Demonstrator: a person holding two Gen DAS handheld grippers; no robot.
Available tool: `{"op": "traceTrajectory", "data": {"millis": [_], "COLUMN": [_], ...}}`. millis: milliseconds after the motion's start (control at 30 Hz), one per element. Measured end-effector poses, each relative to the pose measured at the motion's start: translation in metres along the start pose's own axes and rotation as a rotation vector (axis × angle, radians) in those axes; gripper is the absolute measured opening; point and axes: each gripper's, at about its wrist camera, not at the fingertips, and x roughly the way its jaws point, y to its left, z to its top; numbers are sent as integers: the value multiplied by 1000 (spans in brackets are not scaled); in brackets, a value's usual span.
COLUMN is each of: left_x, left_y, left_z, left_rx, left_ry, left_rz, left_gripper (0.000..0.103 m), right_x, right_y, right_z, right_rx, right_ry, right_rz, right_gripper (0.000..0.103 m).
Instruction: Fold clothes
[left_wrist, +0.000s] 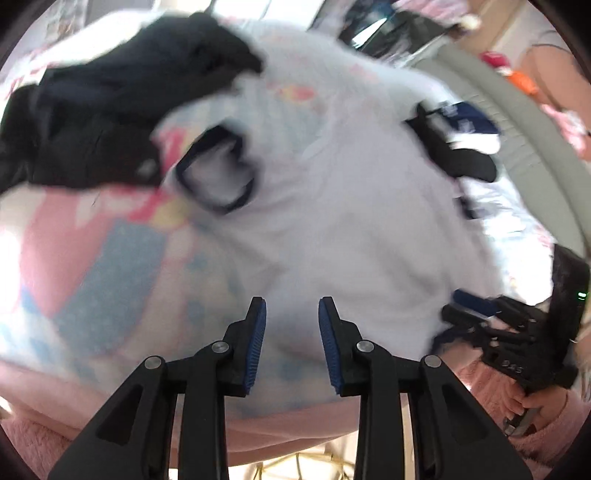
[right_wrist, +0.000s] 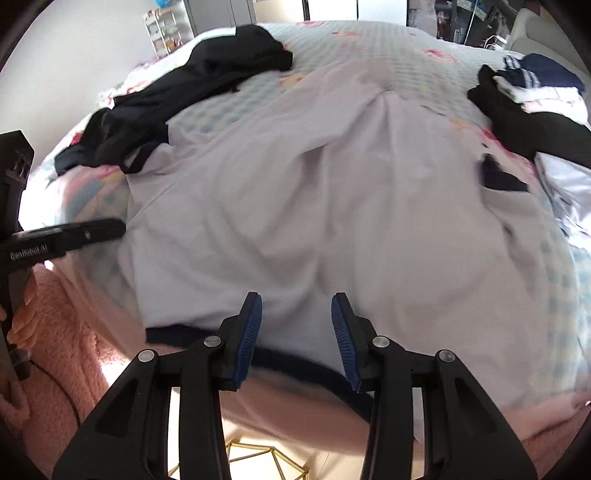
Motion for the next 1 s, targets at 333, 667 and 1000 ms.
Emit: {"op": "traceTrajectory", "data": {"millis": [333,667,1000], "left_x": [40,27,34], "left_y": [-27,-62,-48], "left_z": [-25,-32,-18], "left_rx": [60,171,93], "left_ry": [193,115,244], "left_rz": [82,36,10], "left_gripper": [32,32,38], "right_x": [17,1,-13], "right_y": [-52,-75,-105], "right_z": [-17,-23,-24], "right_rx": [123,170,227], "right_ry": [83,-4,13], "right_rz": [-91,-59,-5], "right_gripper": [40,41,41]}}
